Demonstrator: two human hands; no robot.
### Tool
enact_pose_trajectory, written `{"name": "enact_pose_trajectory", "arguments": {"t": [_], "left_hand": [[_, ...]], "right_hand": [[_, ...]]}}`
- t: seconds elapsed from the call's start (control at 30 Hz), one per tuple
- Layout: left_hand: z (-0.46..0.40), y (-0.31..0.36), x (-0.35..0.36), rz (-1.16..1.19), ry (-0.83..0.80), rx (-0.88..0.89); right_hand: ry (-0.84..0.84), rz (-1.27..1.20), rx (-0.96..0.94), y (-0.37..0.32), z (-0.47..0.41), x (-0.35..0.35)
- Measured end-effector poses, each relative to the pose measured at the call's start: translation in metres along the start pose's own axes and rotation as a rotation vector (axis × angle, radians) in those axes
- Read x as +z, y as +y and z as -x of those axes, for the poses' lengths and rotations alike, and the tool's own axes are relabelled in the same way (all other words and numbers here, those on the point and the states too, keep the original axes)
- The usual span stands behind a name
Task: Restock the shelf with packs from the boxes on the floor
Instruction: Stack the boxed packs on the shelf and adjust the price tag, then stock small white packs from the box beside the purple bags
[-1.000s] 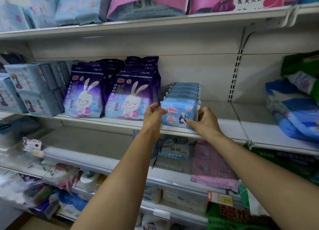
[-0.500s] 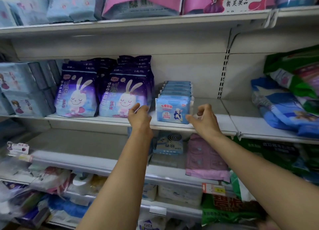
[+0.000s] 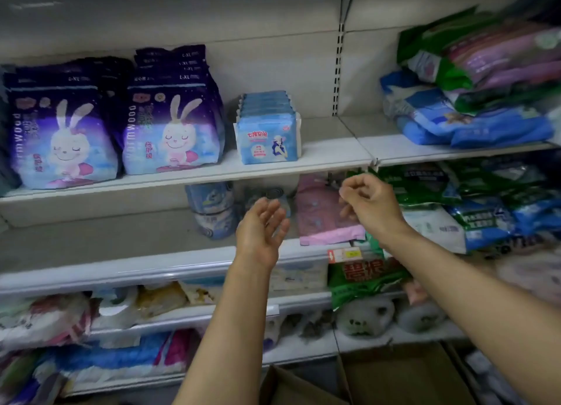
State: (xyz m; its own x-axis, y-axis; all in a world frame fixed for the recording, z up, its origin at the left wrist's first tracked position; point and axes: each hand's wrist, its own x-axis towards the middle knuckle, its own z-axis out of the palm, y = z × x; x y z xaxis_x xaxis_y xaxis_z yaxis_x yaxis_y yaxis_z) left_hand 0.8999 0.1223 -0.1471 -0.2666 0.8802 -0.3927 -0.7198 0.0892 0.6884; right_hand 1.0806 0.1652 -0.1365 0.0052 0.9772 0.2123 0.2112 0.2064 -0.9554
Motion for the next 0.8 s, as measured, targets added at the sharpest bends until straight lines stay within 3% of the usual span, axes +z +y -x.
{"name": "enact_pose_trajectory", "arguments": {"t": [0.2,0.5,0.8], "left_hand": [[0.013,-0.058,-0.007,-0.064,-0.031,-0.186],[0.031,-0.155,0.032,-0.267,-0.112,-0.319],[0.062,-0.312,0.129,-0.368,-0.155,-0.488]], "right_hand": [[0.019,0.051,0.147,0.029,0.049,-0.038],[0.094,0.017,0.317,0.088,0.090,-0.124],[0.258,0.017,0.459,0.155,0.119,-0.300]]}}
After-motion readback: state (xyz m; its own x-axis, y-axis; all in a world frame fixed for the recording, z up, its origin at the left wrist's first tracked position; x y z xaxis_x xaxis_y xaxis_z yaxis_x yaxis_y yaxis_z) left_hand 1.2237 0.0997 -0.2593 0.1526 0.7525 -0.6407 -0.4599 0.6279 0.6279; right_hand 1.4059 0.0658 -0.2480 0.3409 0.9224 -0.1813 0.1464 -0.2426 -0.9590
